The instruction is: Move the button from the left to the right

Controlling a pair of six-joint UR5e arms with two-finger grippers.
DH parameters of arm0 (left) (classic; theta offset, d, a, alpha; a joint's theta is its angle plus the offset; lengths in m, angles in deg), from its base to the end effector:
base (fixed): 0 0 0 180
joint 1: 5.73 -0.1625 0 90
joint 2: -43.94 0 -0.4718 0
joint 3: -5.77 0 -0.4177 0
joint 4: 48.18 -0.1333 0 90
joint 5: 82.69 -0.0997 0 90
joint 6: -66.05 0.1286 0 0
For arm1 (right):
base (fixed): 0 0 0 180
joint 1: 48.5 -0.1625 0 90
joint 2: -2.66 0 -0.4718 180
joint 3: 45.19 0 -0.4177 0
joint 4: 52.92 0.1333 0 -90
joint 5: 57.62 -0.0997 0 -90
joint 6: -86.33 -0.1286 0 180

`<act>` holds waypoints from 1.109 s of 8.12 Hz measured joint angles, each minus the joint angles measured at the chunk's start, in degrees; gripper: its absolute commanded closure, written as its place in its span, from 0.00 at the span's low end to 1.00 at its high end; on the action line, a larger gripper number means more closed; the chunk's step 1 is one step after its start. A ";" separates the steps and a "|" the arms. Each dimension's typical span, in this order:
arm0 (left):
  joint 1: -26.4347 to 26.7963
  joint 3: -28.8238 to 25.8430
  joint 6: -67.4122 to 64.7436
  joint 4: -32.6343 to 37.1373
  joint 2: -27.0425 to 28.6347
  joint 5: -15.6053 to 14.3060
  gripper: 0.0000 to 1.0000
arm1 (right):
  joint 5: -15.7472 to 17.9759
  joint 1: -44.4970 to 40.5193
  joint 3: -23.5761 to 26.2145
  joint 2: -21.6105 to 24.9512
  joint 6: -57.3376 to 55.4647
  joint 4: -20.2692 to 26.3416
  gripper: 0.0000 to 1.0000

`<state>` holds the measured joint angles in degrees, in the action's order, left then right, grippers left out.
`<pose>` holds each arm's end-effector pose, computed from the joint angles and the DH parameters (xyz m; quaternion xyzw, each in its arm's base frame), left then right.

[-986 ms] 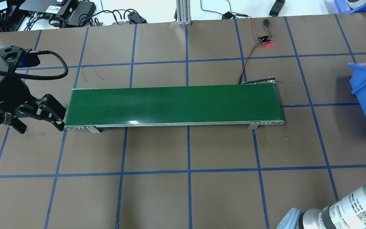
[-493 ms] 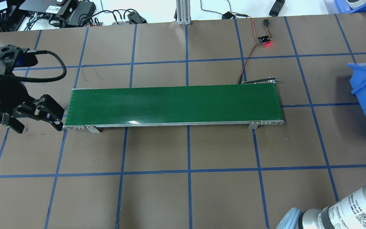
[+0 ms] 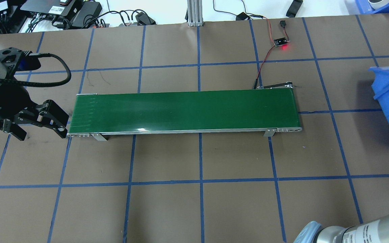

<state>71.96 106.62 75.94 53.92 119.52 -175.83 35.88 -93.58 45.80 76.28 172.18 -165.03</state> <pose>-0.0426 -0.3972 0.5037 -0.0190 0.9967 0.0782 0.0125 -0.3643 -0.5429 0.3708 0.3480 -0.9361 -0.0105 0.0503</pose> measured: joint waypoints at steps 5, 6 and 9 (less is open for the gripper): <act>-0.08 0.04 0.22 -2.46 0.20 -0.11 0.00 | -0.08 -14.47 -0.43 15.93 -32.40 20.58 0.00; -0.09 0.05 0.22 -2.50 0.20 -0.11 0.00 | -0.12 -18.49 -0.70 17.93 -40.58 23.63 0.00; -0.08 0.04 0.21 -2.57 0.21 -0.07 0.00 | -0.11 -31.06 -1.31 20.82 -63.52 26.37 0.00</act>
<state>71.88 106.67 76.16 51.36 119.73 -175.90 35.77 -124.63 44.49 97.11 108.66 -138.66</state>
